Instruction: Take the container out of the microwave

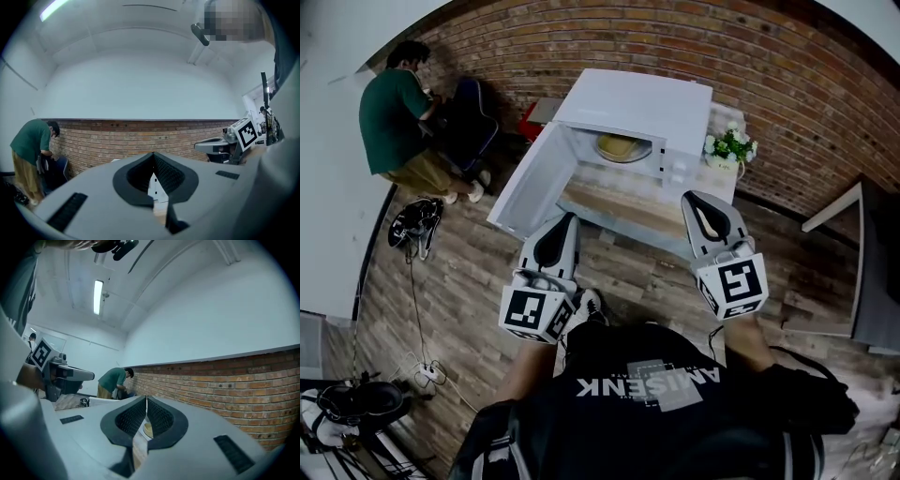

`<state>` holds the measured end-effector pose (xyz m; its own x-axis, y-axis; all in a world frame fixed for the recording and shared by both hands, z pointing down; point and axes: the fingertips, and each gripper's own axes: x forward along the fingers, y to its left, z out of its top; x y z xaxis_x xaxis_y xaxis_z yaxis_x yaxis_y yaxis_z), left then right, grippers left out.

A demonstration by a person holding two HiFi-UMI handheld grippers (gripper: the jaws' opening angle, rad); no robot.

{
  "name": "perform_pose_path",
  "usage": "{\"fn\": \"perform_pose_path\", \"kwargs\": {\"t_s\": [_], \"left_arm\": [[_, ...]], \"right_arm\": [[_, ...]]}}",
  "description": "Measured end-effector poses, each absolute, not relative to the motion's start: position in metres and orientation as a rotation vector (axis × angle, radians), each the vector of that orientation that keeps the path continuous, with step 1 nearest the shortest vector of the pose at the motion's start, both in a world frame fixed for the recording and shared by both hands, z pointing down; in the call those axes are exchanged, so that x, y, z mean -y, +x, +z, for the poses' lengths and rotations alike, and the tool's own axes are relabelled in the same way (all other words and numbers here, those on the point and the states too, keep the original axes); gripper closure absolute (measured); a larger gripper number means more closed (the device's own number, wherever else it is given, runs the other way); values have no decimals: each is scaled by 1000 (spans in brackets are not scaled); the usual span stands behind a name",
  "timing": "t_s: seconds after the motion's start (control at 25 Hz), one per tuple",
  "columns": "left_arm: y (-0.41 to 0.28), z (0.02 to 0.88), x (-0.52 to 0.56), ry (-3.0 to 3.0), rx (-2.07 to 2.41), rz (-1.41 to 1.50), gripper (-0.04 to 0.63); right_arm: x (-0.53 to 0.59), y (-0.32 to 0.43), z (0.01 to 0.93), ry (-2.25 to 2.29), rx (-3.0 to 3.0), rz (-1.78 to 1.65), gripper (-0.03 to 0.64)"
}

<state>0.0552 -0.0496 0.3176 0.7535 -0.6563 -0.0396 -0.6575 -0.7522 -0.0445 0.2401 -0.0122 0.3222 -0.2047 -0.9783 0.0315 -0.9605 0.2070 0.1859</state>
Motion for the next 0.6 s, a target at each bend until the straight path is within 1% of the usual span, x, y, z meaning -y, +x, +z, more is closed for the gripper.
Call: {"fn": "perform_pose_path", "kwargs": {"t_s": [0.6], "left_arm": [[18,316,206,-2977,-1070,142,583]], "right_arm": [[129,222,307,1993,2152,-205,575]]}}
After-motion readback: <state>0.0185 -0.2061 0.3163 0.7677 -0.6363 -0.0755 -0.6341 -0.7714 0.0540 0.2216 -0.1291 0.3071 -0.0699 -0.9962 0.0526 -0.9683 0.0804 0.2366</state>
